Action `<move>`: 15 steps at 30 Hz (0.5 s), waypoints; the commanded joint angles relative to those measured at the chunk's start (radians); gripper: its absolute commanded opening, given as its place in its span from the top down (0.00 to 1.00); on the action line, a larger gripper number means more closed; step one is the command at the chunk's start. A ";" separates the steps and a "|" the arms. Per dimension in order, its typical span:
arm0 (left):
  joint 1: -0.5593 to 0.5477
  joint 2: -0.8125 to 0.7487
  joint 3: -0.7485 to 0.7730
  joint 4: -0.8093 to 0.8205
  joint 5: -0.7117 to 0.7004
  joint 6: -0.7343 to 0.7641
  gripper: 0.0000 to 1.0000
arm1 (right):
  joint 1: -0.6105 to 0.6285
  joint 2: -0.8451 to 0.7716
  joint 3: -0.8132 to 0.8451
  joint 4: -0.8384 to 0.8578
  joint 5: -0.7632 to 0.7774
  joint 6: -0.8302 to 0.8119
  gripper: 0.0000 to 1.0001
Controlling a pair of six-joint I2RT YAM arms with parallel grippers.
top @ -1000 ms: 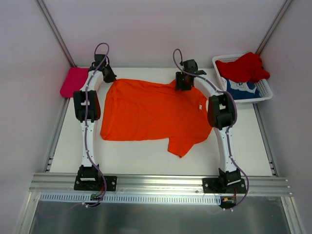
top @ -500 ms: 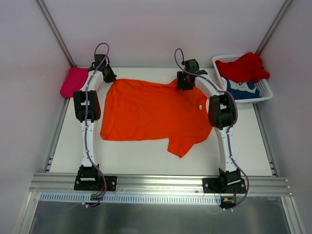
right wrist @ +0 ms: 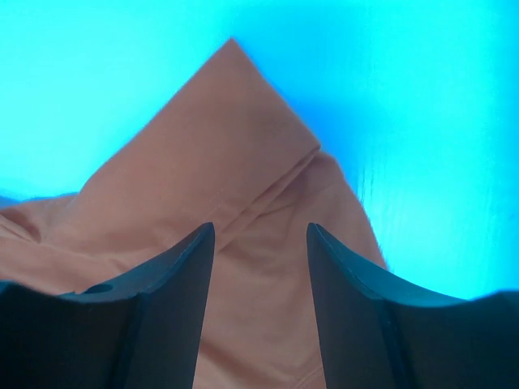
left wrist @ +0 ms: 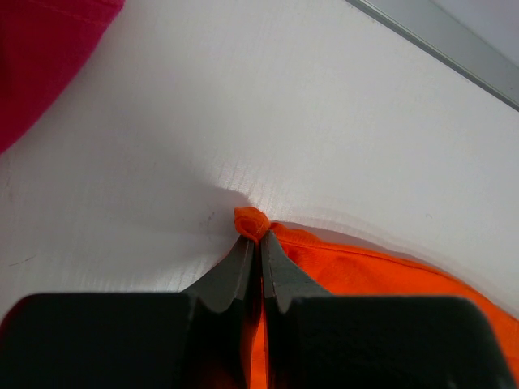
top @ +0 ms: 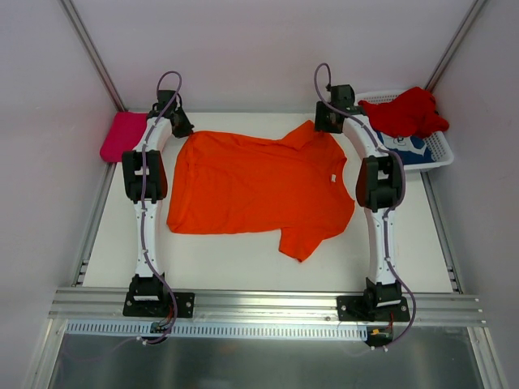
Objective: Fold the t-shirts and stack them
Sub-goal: Fold the tshirt
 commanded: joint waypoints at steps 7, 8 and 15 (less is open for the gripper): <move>-0.020 -0.035 -0.023 -0.053 -0.015 0.012 1.00 | -0.013 0.046 0.096 0.038 0.011 -0.036 0.47; -0.020 -0.035 -0.024 -0.053 -0.015 0.012 1.00 | -0.014 0.051 0.098 0.042 0.015 -0.036 0.47; -0.018 -0.038 -0.029 -0.051 -0.016 0.013 1.00 | -0.028 0.057 0.070 0.105 0.011 -0.039 0.47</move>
